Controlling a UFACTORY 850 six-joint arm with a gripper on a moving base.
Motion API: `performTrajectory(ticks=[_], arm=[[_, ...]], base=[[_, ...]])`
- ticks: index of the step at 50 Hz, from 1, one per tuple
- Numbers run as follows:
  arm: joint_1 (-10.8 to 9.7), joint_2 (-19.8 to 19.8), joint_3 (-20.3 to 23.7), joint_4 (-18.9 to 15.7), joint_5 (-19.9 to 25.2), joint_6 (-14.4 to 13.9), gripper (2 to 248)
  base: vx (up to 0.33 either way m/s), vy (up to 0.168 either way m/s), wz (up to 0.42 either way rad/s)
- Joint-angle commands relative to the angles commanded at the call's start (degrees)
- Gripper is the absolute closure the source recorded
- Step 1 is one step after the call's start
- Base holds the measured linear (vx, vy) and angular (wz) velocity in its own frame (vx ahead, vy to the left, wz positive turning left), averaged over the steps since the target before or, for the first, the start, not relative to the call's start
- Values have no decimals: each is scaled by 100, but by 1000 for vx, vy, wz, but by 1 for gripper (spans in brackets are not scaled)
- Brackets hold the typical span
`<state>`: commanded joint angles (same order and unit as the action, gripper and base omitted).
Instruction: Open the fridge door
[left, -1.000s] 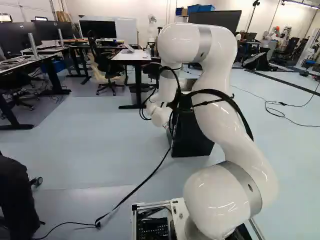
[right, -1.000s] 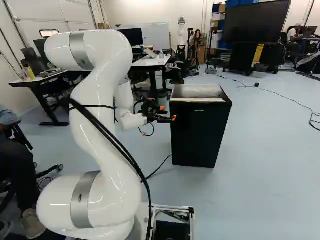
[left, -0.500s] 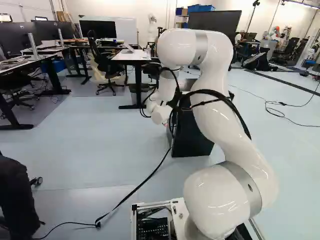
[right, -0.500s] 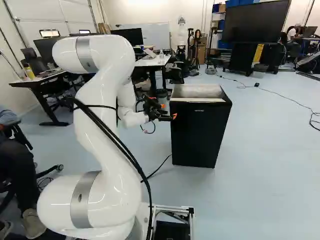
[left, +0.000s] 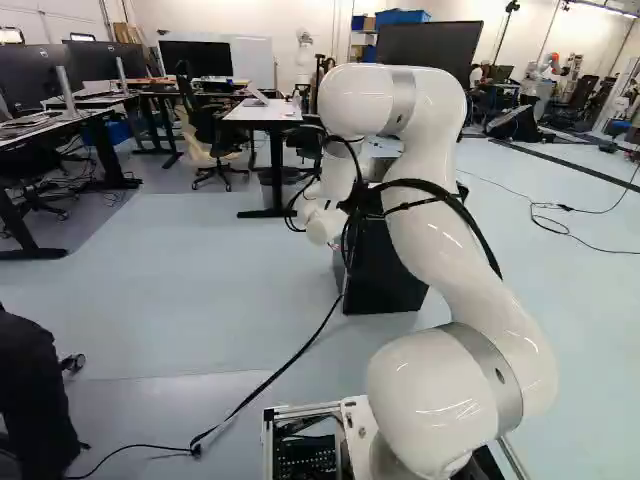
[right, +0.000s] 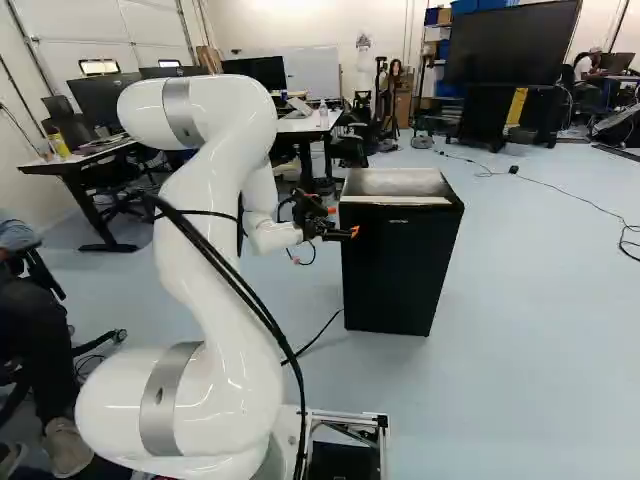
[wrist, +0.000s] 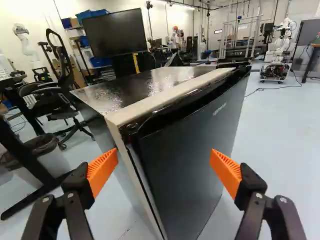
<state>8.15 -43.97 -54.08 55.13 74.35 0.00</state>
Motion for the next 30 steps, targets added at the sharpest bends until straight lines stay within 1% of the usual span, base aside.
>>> performTrajectory(ticks=[15,30], arm=[[-119,67,114,0,0,0,3],[-221,274,460,0,0,0,3]], base=[[0,0,0],[0,0,0]])
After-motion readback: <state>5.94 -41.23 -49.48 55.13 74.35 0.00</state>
